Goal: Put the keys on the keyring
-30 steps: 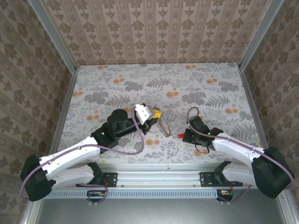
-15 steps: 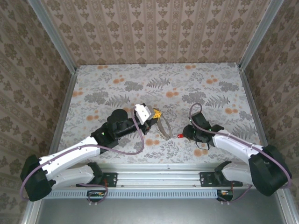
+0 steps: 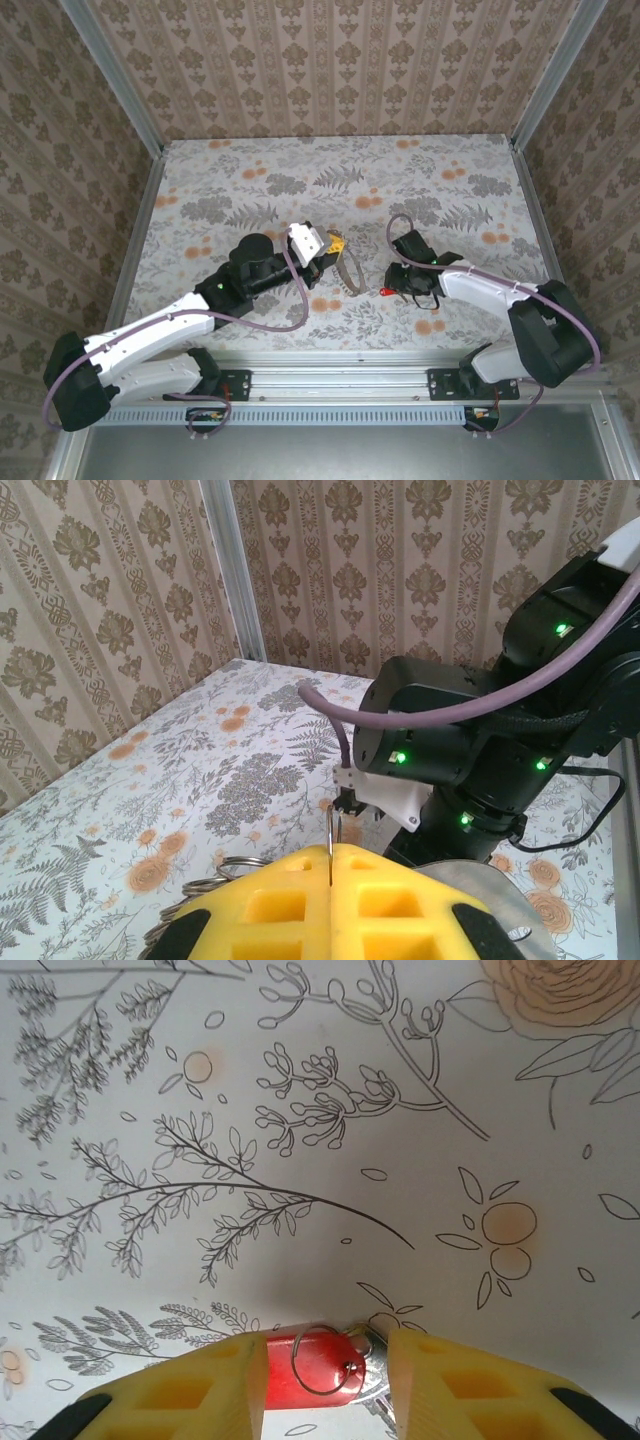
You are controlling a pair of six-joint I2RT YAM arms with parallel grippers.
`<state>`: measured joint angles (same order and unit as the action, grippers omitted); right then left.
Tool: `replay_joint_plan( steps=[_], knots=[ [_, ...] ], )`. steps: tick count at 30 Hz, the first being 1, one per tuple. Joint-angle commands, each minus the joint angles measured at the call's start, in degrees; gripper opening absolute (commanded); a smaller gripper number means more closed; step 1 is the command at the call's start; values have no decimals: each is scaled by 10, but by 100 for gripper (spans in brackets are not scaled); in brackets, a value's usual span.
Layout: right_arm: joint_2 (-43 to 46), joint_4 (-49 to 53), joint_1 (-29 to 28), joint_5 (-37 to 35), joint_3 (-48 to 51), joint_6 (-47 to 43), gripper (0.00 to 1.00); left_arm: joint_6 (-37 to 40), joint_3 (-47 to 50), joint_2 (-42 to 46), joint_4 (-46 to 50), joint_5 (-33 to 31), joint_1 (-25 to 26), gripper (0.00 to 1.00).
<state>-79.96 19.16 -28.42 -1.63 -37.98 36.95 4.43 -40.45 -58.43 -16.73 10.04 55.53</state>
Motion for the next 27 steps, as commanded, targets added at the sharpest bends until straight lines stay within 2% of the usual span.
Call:
replay_joint_plan(
  steps=[1, 8, 22, 27],
  knots=[
    [-17, 23, -7, -22, -16, -25, 38, -11, -1, 9, -31, 3, 3, 0],
    [-29, 23, -13, -32, -23, -35, 35, -10, -1, 8, -32, 2, 2, 0],
    [-47, 19, -14, -34, -25, -41, 21, -11, 0, 10, -32, 2, 2, 0],
    [-38, 23, -14, -36, -22, -40, 22, -11, 0, 10, -31, 2, 2, 0]
  ],
)
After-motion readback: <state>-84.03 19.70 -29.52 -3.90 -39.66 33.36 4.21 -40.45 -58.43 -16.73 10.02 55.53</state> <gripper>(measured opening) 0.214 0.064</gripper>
